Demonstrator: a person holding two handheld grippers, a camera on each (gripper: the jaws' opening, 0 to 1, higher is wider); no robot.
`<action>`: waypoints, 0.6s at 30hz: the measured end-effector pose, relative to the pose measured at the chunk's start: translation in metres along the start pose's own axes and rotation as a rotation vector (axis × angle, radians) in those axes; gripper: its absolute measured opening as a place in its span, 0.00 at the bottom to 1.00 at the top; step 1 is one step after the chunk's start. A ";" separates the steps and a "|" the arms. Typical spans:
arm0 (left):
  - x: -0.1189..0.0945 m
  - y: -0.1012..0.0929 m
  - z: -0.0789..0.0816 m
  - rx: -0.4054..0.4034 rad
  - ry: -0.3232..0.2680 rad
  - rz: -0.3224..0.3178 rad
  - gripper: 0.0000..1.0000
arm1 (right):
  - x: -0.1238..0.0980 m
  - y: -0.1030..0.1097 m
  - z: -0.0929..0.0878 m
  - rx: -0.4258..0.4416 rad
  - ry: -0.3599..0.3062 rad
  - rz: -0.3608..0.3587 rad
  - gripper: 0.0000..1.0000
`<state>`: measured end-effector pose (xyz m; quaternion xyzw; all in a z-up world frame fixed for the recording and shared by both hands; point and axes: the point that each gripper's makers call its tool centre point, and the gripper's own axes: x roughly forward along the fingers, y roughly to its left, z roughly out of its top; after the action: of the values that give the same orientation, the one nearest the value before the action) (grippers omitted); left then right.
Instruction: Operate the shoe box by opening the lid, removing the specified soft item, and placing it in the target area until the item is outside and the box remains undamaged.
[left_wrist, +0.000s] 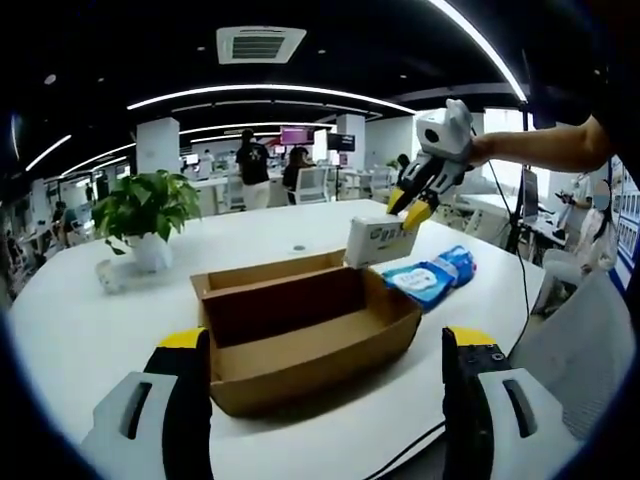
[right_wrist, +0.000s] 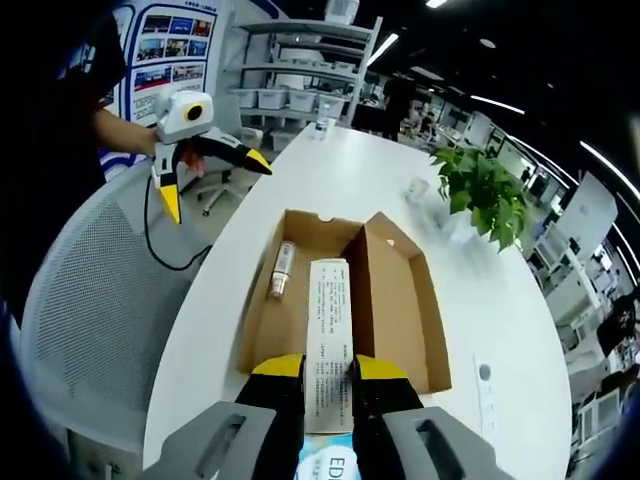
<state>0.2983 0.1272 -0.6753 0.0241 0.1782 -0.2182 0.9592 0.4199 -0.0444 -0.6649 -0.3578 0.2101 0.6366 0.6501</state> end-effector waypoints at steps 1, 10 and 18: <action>0.000 0.000 0.000 0.001 0.001 0.000 1.00 | -0.001 0.000 -0.001 0.001 0.001 -0.001 0.13; -0.001 0.001 -0.002 0.001 0.007 0.005 1.00 | -0.013 -0.006 -0.019 0.017 0.021 -0.022 0.13; 0.000 0.001 -0.005 0.004 0.021 0.001 1.00 | -0.027 -0.017 -0.038 0.038 0.034 -0.050 0.13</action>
<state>0.2975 0.1282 -0.6798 0.0286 0.1879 -0.2179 0.9573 0.4410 -0.0892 -0.6672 -0.3613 0.2240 0.6098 0.6688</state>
